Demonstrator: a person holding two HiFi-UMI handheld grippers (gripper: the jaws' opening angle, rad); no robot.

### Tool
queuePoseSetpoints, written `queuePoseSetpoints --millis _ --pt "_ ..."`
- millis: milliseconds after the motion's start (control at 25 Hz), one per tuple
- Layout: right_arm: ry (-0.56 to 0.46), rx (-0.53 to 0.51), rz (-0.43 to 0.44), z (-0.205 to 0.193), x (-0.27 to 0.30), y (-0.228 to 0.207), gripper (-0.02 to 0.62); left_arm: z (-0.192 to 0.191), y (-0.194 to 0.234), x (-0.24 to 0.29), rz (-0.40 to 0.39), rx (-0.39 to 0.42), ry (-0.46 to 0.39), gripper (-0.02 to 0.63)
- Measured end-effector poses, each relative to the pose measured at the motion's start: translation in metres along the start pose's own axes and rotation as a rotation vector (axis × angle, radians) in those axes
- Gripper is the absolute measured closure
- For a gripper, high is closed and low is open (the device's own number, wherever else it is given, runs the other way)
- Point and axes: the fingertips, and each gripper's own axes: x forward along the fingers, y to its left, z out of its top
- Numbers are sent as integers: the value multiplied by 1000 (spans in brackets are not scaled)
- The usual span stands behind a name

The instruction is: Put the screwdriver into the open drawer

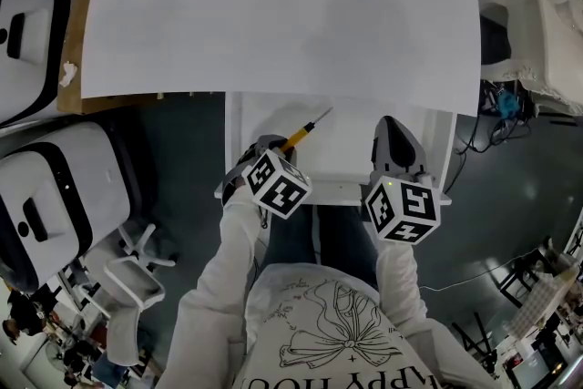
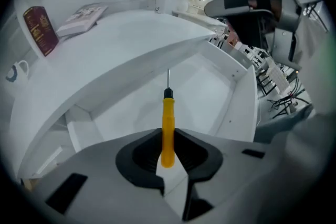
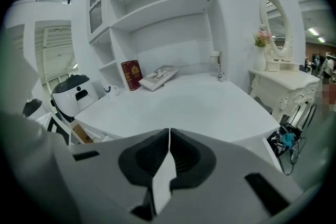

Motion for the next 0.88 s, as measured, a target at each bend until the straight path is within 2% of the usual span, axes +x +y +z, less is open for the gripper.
queuePoseSetpoints --millis 80,280,880 --pt "5 4 0 -2 1 -1 588 -2 1 11 0 6 25 540" --pt "19 10 -7 -9 5 -5 588 0 0 32 -55 -53 36 540" --pt "52 12 -20 -25 11 -12 588 -13 12 72 -69 -108 87 538"
